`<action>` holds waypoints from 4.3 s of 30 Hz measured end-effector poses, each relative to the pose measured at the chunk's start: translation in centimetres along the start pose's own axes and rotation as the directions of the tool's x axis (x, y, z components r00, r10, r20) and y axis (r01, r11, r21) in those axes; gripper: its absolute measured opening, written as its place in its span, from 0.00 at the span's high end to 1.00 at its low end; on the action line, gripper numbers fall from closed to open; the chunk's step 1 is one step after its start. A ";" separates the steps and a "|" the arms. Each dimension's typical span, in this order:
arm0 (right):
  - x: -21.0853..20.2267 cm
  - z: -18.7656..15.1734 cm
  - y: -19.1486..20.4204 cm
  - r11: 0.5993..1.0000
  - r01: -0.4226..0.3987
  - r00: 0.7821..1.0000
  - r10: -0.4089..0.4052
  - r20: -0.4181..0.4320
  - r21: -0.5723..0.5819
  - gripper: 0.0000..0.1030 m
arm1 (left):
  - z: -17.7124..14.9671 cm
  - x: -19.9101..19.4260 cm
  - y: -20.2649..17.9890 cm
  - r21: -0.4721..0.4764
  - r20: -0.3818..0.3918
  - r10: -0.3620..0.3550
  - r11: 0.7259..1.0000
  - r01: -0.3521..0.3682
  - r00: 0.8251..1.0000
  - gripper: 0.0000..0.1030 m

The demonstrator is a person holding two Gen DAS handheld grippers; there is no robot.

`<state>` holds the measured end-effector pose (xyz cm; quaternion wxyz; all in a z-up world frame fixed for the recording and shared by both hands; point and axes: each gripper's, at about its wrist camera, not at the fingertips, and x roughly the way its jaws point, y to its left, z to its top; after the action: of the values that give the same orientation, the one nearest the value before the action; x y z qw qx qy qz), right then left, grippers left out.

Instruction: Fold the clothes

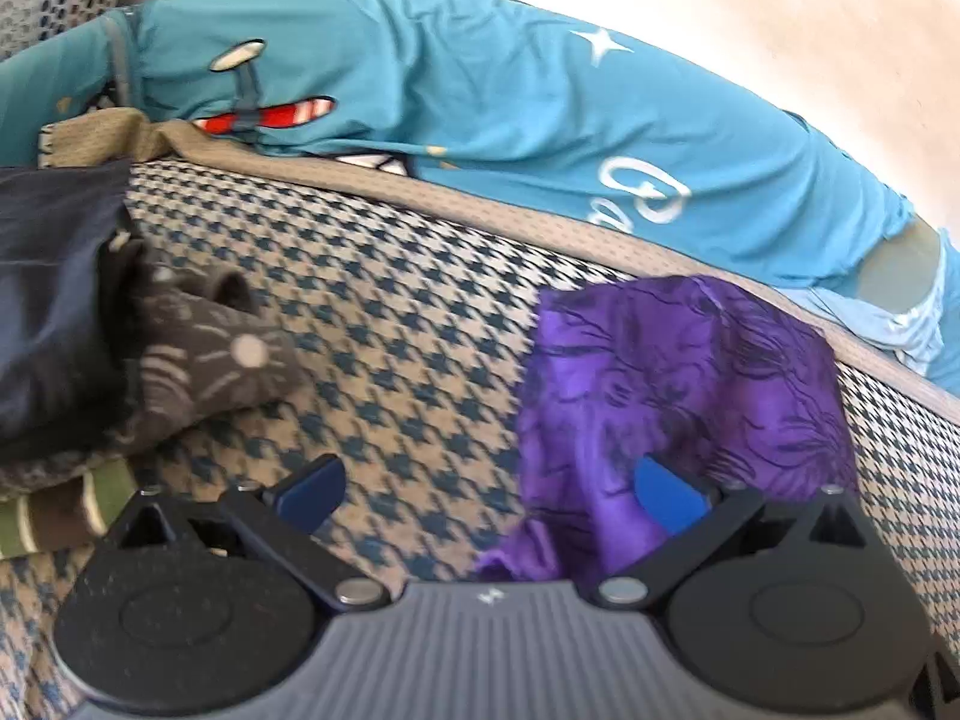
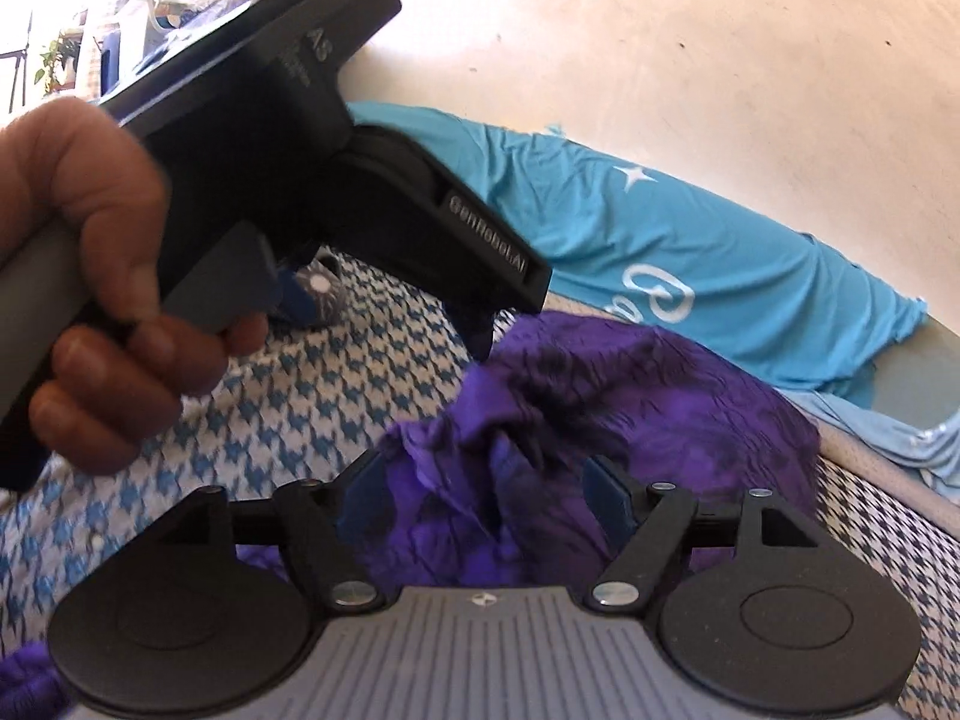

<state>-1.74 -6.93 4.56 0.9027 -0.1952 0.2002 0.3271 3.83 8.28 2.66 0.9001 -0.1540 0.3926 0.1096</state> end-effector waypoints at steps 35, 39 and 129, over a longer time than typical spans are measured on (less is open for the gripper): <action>-11.5 -6.0 -6.2 0.923 0.194 0.980 -0.163 -0.118 0.332 0.30 | -4.6 -2.7 -0.3 0.025 -0.043 0.080 0.997 -0.079 0.996 0.00; -12.6 -7.1 -7.9 0.888 0.252 0.967 -0.219 -0.129 0.384 0.30 | -6.8 -3.8 -1.2 0.068 -0.056 0.067 0.996 -0.063 0.996 0.00; -14.6 -6.7 9.8 0.875 -0.381 0.923 0.379 0.066 0.300 0.91 | -11.5 -12.6 9.8 -0.333 0.018 -0.256 0.910 0.247 0.967 0.00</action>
<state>-20.15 -10.67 3.84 0.8405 -0.0087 0.2807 0.4634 -15.45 12.27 2.65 0.8626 -0.3542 0.3568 0.0556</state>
